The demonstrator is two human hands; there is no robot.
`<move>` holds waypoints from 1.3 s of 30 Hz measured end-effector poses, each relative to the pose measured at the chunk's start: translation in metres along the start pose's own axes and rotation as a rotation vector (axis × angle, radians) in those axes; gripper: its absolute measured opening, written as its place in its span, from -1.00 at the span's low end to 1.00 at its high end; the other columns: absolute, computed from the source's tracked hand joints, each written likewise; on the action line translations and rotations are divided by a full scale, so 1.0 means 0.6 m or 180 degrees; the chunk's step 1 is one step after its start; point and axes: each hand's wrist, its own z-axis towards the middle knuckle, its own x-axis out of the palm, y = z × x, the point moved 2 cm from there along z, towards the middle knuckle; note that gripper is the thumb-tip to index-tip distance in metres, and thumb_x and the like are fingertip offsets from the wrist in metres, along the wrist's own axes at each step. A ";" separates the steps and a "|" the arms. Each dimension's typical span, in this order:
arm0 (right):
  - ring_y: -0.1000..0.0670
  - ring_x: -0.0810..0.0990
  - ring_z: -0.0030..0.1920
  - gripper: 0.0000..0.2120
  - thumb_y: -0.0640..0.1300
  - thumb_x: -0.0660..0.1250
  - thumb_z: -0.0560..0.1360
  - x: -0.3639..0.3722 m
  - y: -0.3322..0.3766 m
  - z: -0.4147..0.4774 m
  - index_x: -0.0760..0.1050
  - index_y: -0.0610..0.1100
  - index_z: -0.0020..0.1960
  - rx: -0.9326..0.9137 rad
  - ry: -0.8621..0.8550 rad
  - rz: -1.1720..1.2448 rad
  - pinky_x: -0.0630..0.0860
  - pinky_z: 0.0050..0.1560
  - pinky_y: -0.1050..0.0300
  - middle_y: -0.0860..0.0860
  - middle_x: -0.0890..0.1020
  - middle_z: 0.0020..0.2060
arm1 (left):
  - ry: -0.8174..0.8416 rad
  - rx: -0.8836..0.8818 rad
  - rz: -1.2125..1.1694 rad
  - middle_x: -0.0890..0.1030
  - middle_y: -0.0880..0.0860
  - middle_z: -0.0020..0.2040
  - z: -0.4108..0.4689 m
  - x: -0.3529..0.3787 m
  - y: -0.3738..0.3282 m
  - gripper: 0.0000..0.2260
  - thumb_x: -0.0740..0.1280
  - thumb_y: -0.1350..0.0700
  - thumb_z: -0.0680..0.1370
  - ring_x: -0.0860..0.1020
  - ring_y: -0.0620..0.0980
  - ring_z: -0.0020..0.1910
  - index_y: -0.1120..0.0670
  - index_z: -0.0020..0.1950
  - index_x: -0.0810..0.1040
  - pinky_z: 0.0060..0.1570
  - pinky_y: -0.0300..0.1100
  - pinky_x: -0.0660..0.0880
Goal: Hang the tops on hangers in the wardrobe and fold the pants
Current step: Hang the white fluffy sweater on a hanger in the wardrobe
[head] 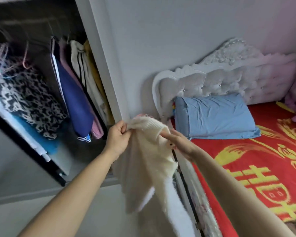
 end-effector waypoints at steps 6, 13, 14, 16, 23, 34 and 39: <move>0.08 0.54 -0.22 -0.77 0.09 0.39 0.56 0.128 -0.027 0.052 0.60 -0.09 -0.06 0.0101 0.1029 -0.1623 0.43 -0.16 0.31 0.09 0.58 -0.26 | -0.0873 -0.0246 -0.0147 0.43 -0.08 -0.31 0.026 -0.173 0.023 -0.73 0.41 0.11 0.51 0.36 -0.19 -0.44 -0.03 -0.23 0.33 -0.41 -0.31 0.34; -0.14 0.46 -0.14 -0.80 -0.14 0.20 0.65 0.272 0.118 0.163 0.46 -0.29 0.08 -0.1040 -0.0597 -0.0616 0.44 -0.11 -0.03 -0.20 0.49 -0.17 | -0.0367 -0.0505 0.0319 0.57 0.03 0.12 0.029 -0.382 0.128 -0.57 0.25 0.28 0.57 0.58 -0.10 -0.10 -0.16 0.23 0.19 -0.25 -0.35 0.47; -0.03 0.49 -0.10 -0.85 -0.13 0.21 0.64 0.303 0.139 0.177 0.47 -0.21 0.02 -0.1298 -0.0574 -0.0723 0.44 -0.07 0.06 -0.12 0.53 -0.14 | -0.0257 -0.0526 0.0387 0.57 0.00 0.11 0.024 -0.400 0.145 -0.52 0.25 0.31 0.56 0.59 -0.14 -0.09 -0.20 0.23 0.19 -0.24 -0.36 0.49; 0.14 0.51 -0.12 -0.90 -0.08 0.21 0.58 0.370 0.177 0.201 0.46 -0.08 -0.03 -0.1715 -0.0403 -0.0976 0.43 -0.08 0.26 0.02 0.56 -0.15 | -0.0026 -0.0589 0.0482 0.55 -0.11 0.11 0.014 -0.426 0.174 -0.46 0.24 0.33 0.56 0.58 -0.19 -0.01 -0.29 0.24 0.19 -0.19 -0.41 0.49; 0.22 0.49 -0.19 -0.93 -0.05 0.19 0.54 0.528 0.228 0.272 0.42 0.08 -0.10 -0.2190 -0.0151 -0.1001 0.43 -0.14 0.31 0.26 0.52 -0.22 | -0.0067 -0.1096 -0.0811 0.60 -0.32 0.04 0.023 -0.520 0.199 -0.65 0.40 -0.34 0.36 0.54 -0.24 0.04 -0.41 0.13 0.49 0.00 -0.29 0.40; 0.26 0.42 -0.39 -0.77 0.12 0.16 0.50 0.570 0.243 0.413 0.34 0.02 -0.26 -0.1908 -0.0340 -0.1367 0.37 -0.37 0.41 0.16 0.46 -0.38 | -0.1144 -0.0950 -0.0813 0.34 0.10 -0.26 0.200 -0.594 0.219 -0.87 0.25 0.12 0.38 0.38 0.00 -0.34 0.10 -0.26 0.31 -0.33 -0.23 0.33; 0.11 0.46 -0.31 -0.74 0.01 0.16 0.59 0.596 0.236 0.556 0.39 -0.09 -0.21 -0.1435 -0.0305 -0.1427 0.39 -0.35 0.27 0.08 0.51 -0.31 | -0.0919 -0.0802 -0.0816 0.37 0.09 -0.02 0.306 -0.636 0.240 -0.72 0.27 0.08 0.27 0.42 -0.03 -0.10 0.10 -0.06 0.34 -0.22 -0.17 0.37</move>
